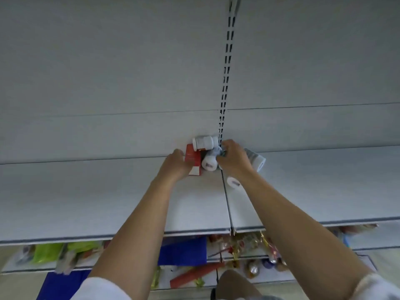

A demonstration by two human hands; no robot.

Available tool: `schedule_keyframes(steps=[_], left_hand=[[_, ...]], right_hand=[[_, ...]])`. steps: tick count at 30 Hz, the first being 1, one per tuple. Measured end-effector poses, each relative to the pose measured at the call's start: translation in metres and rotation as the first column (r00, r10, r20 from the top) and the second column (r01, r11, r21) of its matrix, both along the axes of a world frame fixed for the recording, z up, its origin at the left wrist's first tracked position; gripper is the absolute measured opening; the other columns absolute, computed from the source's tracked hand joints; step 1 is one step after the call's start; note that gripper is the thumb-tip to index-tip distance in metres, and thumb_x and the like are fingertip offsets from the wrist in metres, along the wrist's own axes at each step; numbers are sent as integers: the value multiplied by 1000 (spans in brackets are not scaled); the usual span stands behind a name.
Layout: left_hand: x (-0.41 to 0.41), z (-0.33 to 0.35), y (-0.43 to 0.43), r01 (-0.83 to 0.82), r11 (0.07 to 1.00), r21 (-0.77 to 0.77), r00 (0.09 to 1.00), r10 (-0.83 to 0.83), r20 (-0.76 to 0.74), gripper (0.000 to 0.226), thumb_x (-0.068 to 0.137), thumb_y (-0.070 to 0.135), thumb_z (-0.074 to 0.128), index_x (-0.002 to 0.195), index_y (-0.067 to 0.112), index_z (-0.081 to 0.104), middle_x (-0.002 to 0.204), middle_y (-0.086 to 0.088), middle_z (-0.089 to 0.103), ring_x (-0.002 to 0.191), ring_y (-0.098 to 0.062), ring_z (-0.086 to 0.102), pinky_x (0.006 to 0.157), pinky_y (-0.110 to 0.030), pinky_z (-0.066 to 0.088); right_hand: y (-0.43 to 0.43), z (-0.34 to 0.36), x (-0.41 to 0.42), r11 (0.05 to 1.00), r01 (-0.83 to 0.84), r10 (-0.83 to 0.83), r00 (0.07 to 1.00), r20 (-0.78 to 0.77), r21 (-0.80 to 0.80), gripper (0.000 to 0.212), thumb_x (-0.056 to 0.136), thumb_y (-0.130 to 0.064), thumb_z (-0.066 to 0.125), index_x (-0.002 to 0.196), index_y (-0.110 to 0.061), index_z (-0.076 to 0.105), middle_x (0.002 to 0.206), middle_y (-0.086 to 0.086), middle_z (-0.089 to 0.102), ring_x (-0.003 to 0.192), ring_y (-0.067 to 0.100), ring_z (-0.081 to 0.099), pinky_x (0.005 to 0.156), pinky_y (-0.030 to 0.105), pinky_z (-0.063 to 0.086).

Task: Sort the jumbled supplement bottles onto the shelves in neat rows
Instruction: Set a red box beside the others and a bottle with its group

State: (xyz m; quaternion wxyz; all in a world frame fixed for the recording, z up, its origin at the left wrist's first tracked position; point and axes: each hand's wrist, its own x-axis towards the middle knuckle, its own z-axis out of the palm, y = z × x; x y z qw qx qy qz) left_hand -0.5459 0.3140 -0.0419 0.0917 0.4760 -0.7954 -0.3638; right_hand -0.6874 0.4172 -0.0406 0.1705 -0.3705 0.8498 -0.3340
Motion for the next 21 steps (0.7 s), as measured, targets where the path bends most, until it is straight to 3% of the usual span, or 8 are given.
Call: schedule_keyframes(steps=[2,6,10,13,16,18,21], left_hand=[[-22,-11,-9,9,1000,18,1000,-9,24,39,93,36,54,120,8,53,118,-13,61,110,-32,59,80,-31,43],[-46,-27,-18,-1,1000,2,998,1,68,53,90,38,62,128,4,48,121,-18,57,113,-35,58,86,-37,46],[-39,-37,-37,-110,990,92,994,112,-12,40,76,38,73,93,2,70,85,-12,69,76,-24,65,57,-26,44],[-22,-34,-43,-214,933,291,943,275,-188,35,71,34,75,82,1,72,76,-12,72,71,-25,71,63,-34,59],[1,-14,-30,-148,809,568,826,417,-379,20,85,18,66,92,-1,68,80,-14,73,74,-25,71,72,-43,60],[18,-1,-19,-37,713,700,711,511,-483,19,89,14,54,97,1,65,82,-13,71,79,-26,68,76,-46,57],[38,23,1,56,644,763,585,598,-548,30,85,15,42,106,4,62,89,-13,70,81,-25,66,81,-45,52]], right_hand=[[-25,-10,-18,992,-118,123,984,-128,50,51,89,-11,57,138,-19,44,139,6,44,118,28,50,89,34,43],[-62,-29,-41,958,-229,280,869,-409,170,60,84,-14,65,139,-21,43,142,3,43,125,29,42,101,40,39],[-72,-36,-46,952,-239,301,840,-452,190,58,83,-29,69,135,-18,47,134,5,45,122,26,44,98,39,39],[-63,-27,-44,979,-204,198,952,-233,-2,60,76,-34,79,126,-13,54,121,5,50,103,21,51,81,29,42],[-41,-9,-36,971,-88,104,993,61,-224,42,75,-23,80,111,-14,61,97,-1,61,81,12,57,60,20,39],[-26,3,-24,942,27,70,959,274,-335,32,76,-25,79,102,-13,64,87,0,65,75,11,60,63,22,45],[-6,24,0,863,221,95,812,576,-454,36,70,-37,75,94,-12,67,83,7,66,79,21,63,73,38,50]])
